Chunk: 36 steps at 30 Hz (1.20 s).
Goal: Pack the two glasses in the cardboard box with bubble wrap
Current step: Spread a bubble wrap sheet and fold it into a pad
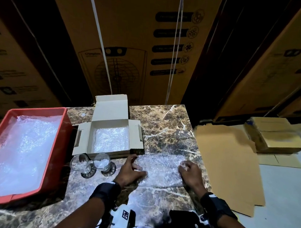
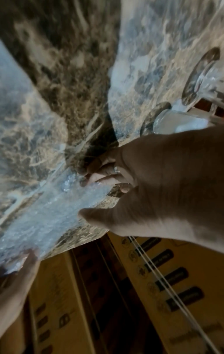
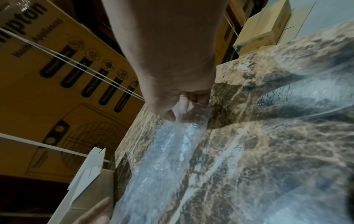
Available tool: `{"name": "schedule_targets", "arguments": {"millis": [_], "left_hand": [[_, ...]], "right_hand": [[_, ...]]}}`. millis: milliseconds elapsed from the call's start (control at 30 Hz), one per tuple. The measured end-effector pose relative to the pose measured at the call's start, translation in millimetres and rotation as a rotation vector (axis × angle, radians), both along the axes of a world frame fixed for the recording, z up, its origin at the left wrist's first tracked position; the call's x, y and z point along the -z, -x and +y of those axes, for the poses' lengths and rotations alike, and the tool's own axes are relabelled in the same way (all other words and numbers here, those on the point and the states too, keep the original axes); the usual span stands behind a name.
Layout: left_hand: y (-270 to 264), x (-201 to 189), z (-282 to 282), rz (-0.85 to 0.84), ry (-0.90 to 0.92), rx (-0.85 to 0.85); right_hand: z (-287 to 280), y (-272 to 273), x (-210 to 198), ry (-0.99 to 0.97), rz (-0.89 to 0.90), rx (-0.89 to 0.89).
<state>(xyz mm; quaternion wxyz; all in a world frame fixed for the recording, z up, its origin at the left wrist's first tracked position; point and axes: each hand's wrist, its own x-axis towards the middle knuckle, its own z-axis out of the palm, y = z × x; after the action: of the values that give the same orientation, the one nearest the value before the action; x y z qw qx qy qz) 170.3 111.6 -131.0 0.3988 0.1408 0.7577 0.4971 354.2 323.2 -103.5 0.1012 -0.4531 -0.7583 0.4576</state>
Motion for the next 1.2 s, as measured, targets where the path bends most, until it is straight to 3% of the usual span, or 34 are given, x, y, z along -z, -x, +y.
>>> {"name": "schedule_targets", "arguments": {"millis": [267,533,733,1033,1200], "left_hand": [[-3.7,-5.2,-13.5,0.197,0.045,0.264],[-4.4,-7.9,-9.3,0.165,-0.003,0.21],[-7.1,-6.9,-4.4,0.294,-0.075,0.159],[-9.0,-7.3,-7.5,0.285,0.04,0.241],[-13.7,-14.3,-6.2,0.374,0.094,0.306]], "right_hand": [[-6.9,-15.4,11.2,0.071,0.019,0.08],[-8.0,-13.6,21.5,0.063,0.149,0.179],[-5.4,-11.7,25.2,0.037,0.173,0.217],[-7.3,-7.5,26.0,-0.207,-0.001,0.132],[-7.6,-11.8,25.7,-0.418,-0.232,0.104]]}}
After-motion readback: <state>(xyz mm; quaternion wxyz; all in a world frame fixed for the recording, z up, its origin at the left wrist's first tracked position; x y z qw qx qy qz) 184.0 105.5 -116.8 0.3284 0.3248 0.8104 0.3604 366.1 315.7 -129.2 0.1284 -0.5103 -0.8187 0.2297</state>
